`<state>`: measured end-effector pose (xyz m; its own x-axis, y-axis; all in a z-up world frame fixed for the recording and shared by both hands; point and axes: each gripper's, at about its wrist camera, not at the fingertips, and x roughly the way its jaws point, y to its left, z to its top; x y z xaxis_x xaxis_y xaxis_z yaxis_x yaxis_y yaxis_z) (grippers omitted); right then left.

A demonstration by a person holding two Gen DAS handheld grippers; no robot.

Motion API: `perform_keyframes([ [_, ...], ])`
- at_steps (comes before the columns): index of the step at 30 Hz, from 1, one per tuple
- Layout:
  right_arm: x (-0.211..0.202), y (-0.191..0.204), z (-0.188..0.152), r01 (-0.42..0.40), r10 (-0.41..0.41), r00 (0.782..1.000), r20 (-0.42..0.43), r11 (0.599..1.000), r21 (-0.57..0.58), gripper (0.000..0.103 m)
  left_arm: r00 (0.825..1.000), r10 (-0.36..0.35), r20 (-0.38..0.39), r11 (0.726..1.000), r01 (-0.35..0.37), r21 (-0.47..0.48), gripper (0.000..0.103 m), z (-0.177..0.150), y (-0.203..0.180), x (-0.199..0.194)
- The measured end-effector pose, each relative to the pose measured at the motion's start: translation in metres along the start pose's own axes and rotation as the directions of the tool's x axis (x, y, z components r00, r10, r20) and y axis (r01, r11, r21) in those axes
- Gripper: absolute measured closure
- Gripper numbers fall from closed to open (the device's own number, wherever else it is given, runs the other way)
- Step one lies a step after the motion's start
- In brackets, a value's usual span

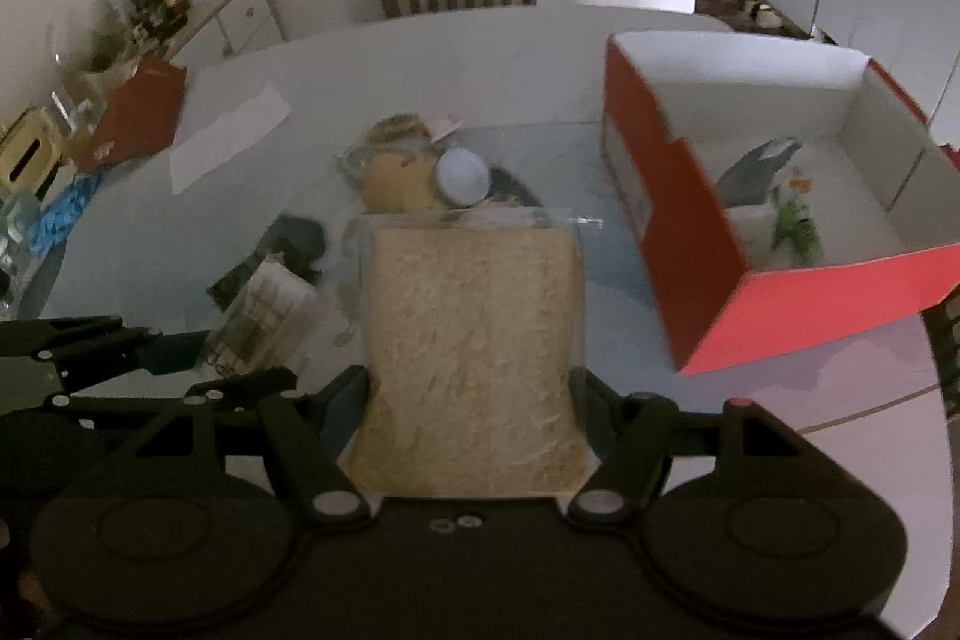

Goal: Organize objects
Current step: 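Grasp the cotton swab bag with the left gripper while the right gripper grasps the sponge pack, then carry the swab bag and sponge pack over the shoebox with both grippers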

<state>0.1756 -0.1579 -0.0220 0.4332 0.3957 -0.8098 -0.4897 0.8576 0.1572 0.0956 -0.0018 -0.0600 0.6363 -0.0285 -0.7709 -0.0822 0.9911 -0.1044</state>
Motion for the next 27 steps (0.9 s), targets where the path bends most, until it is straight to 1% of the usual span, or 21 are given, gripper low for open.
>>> perform_keyframes([
  [8,-0.028,-0.024,0.015,0.004,-0.004,0.999,0.053,1.000,-0.002,0.032,0.999,-0.016,0.034,1.000,0.015,0.028,0.063,0.031,-0.027,-0.011],
  [14,-0.043,-0.052,0.028,0.015,-0.016,0.996,0.086,1.000,0.009,0.032,0.998,-0.032,0.052,0.999,0.030,0.031,0.063,0.055,-0.049,-0.013],
  [19,-0.047,-0.078,0.037,0.020,-0.022,0.995,0.100,1.000,0.020,0.032,0.997,-0.045,0.065,0.998,0.042,0.039,0.063,0.076,-0.072,-0.006],
  [27,-0.047,-0.123,0.051,0.036,-0.039,0.993,0.110,0.999,0.028,0.032,0.995,-0.065,0.075,0.994,0.058,0.093,0.063,0.106,-0.118,0.013],
])
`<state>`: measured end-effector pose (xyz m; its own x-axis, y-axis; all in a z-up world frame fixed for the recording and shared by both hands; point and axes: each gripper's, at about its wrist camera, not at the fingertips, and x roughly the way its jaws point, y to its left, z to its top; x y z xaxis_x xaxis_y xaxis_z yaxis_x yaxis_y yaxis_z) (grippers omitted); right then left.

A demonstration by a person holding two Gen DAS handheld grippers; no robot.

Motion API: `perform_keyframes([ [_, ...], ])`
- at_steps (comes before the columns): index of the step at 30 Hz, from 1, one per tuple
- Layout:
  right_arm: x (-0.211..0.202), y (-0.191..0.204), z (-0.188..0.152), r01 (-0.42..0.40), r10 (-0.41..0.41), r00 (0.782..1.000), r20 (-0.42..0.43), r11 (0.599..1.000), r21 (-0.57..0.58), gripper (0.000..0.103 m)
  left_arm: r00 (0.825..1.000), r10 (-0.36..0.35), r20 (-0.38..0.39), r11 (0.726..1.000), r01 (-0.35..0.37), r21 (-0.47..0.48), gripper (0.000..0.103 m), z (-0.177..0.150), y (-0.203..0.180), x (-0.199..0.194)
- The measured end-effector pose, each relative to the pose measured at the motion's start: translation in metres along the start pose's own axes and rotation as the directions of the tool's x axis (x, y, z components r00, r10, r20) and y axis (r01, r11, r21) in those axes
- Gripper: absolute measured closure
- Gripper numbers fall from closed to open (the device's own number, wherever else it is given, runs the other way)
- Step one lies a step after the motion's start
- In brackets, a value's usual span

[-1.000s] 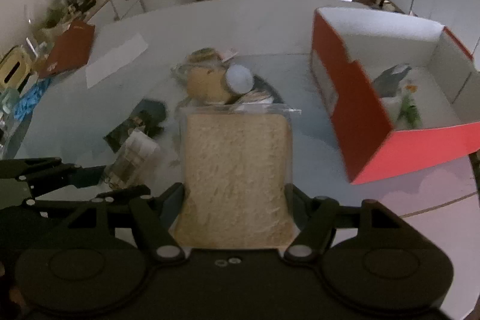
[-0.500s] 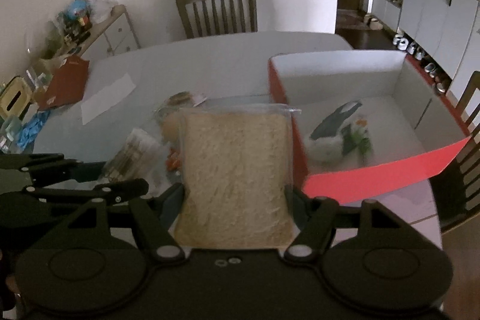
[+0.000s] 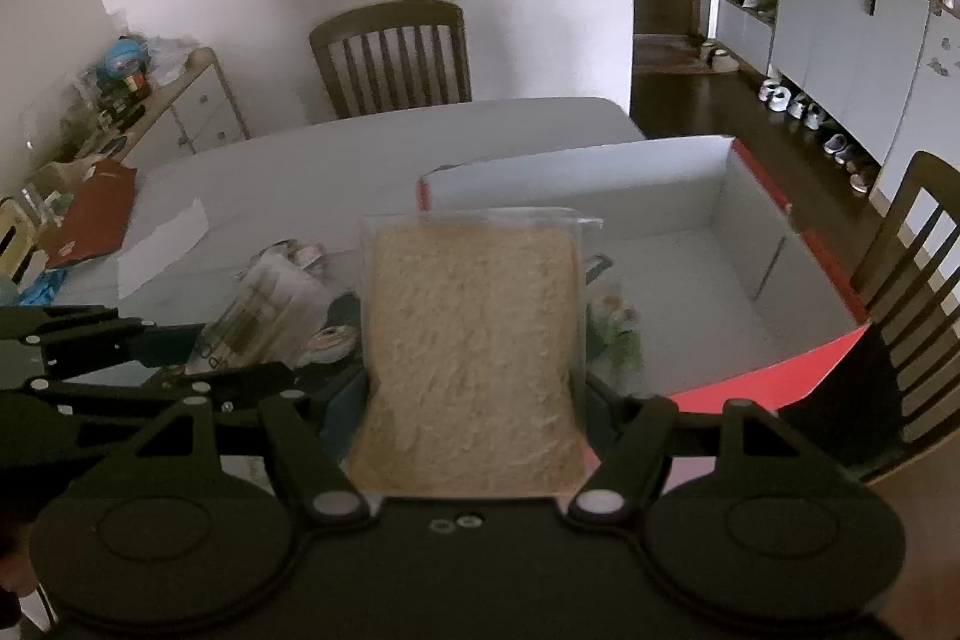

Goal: Organize objects
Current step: 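Carry the swab bag and sponge pack over the shoebox with both grippers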

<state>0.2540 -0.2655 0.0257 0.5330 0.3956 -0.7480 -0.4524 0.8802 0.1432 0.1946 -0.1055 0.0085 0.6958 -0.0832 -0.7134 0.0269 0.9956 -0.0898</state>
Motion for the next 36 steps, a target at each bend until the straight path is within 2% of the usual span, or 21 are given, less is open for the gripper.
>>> perform_keyframes([
  [8,0.011,-0.047,0.012,0.025,-0.025,1.000,-0.003,0.999,0.032,0.032,1.000,-0.013,-0.004,0.999,0.013,0.035,0.063,0.026,-0.038,0.030],
  [22,0.044,-0.113,0.041,0.101,-0.101,0.995,-0.015,0.994,0.039,0.032,0.998,-0.027,-0.053,0.993,0.032,0.111,0.063,0.064,-0.089,0.085],
  [26,0.060,-0.121,0.048,0.088,-0.086,0.996,-0.034,0.995,0.036,0.032,0.993,-0.045,-0.108,0.995,0.054,0.087,0.063,0.071,-0.092,0.106],
  [36,0.101,-0.118,0.041,0.099,-0.102,0.990,-0.102,0.995,-0.030,0.032,0.980,0.010,-0.197,0.995,0.010,0.101,0.063,0.063,-0.090,0.150],
])
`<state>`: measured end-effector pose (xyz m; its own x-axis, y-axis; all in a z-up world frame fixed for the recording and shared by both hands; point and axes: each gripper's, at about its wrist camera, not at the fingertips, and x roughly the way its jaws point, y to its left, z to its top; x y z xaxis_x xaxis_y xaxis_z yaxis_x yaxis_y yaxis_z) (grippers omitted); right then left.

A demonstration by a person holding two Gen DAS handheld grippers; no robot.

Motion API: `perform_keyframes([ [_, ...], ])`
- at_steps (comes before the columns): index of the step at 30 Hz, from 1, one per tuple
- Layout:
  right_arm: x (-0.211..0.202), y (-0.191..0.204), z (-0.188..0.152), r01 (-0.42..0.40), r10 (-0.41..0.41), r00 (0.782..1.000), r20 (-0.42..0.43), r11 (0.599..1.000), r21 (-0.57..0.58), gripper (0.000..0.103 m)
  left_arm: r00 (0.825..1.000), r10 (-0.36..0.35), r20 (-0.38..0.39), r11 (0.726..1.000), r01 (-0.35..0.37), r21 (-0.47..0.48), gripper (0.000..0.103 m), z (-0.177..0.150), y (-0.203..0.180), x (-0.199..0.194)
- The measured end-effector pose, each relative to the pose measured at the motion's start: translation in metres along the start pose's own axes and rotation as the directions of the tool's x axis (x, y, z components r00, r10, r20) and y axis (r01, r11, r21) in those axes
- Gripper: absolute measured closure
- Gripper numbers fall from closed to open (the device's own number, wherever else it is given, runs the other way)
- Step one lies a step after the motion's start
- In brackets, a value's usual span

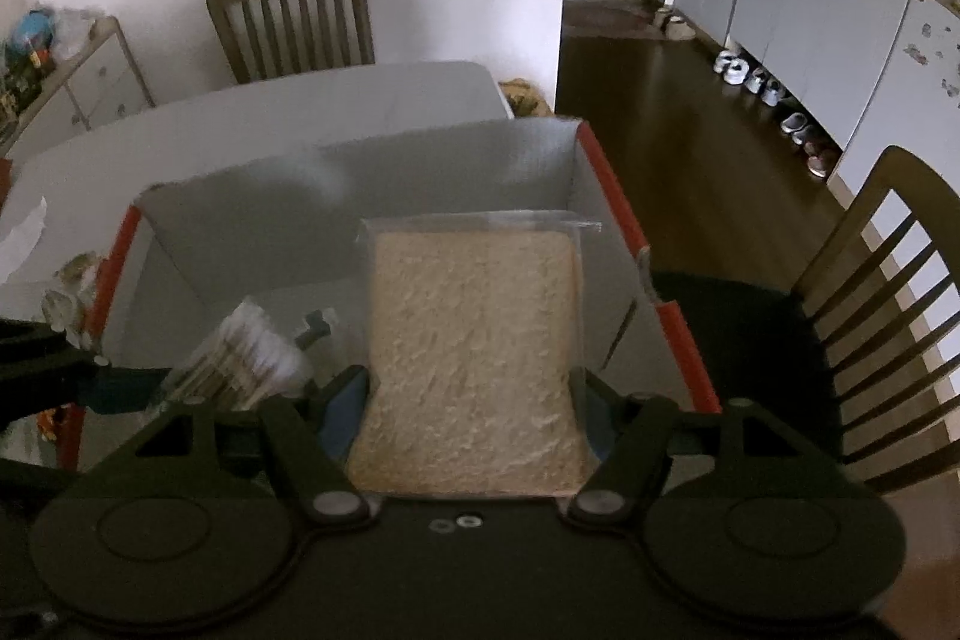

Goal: Organize objects
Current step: 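Carry the swab bag and sponge pack over the shoebox with both grippers, then lower both items into the shoebox and open both grippers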

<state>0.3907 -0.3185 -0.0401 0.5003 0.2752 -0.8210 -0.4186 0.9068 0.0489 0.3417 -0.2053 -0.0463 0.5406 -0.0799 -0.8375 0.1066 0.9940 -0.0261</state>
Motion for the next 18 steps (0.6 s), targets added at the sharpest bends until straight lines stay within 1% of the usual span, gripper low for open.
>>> perform_keyframes([
  [3,0.010,0.001,-0.001,0.002,-0.002,1.000,-0.017,1.000,-0.005,0.032,1.000,0.018,-0.019,1.000,-0.018,0.004,0.063,0.000,0.002,0.008],
  [10,0.029,-0.001,-0.001,0.000,0.000,0.998,-0.061,1.000,-0.008,0.032,0.999,0.036,-0.040,0.999,-0.036,0.013,0.062,0.004,0.003,0.022],
  [17,0.039,-0.007,-0.006,-0.009,0.010,0.996,-0.094,1.000,0.008,0.030,0.997,0.025,-0.070,1.000,-0.025,0.001,0.061,0.005,0.006,0.033],
  [18,0.040,-0.008,-0.007,-0.009,0.010,0.995,-0.094,1.000,0.009,0.030,0.997,0.022,-0.073,1.000,-0.022,-0.002,0.060,0.005,0.006,0.034],
])
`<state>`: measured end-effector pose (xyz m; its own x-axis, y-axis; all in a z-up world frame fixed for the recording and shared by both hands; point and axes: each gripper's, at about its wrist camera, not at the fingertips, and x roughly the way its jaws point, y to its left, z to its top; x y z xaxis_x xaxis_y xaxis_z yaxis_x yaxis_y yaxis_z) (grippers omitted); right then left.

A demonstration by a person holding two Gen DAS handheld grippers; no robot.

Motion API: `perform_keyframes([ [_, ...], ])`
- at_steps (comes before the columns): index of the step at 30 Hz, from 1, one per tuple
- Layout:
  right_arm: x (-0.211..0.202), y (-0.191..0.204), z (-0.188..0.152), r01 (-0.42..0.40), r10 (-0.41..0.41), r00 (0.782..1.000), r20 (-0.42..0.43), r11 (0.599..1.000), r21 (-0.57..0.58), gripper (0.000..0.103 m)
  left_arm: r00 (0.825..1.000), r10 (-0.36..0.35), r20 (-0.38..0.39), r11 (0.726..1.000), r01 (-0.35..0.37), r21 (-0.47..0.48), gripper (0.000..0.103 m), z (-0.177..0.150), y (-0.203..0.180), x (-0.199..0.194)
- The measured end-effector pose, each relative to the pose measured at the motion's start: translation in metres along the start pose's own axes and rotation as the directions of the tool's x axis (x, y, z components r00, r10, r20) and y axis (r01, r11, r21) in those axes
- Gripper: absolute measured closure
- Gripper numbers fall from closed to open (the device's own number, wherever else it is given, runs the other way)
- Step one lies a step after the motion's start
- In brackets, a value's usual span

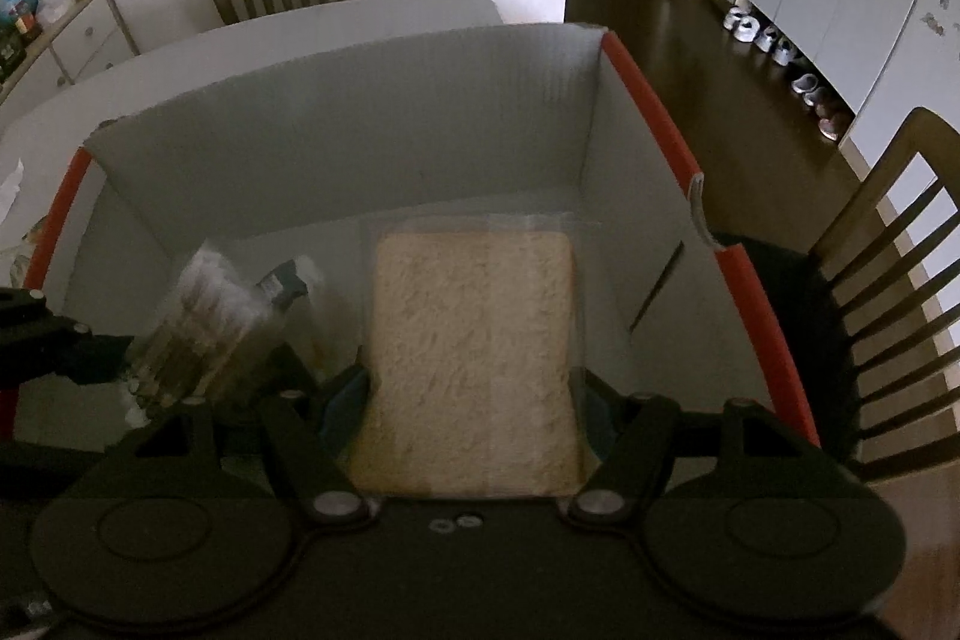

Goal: Organize objects
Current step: 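Lower both items into the shoebox and open both grippers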

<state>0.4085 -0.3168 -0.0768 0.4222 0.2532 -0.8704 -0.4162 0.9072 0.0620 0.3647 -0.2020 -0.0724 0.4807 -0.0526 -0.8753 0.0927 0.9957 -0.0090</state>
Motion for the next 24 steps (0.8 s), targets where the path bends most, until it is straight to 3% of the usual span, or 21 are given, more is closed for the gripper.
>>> perform_keyframes([
  [7,-0.001,-0.003,-0.002,-0.014,0.014,1.000,0.005,1.000,-0.016,0.027,1.000,0.007,-0.010,1.000,-0.007,-0.001,0.049,-0.002,0.000,0.006],
  [9,-0.003,-0.004,-0.003,-0.015,0.016,1.000,0.009,1.000,-0.016,0.025,1.000,0.010,0.000,1.000,-0.010,0.002,0.036,-0.003,-0.001,0.005],
  [11,-0.006,-0.005,-0.004,-0.018,0.018,1.000,0.012,1.000,-0.017,0.024,1.000,0.005,0.013,1.000,-0.005,-0.007,0.032,-0.004,-0.001,0.004],
  [24,-0.051,-0.007,-0.006,-0.066,0.067,0.994,0.082,0.998,-0.010,0.023,0.997,-0.016,0.080,0.998,0.021,-0.062,0.032,-0.013,0.010,-0.027],
])
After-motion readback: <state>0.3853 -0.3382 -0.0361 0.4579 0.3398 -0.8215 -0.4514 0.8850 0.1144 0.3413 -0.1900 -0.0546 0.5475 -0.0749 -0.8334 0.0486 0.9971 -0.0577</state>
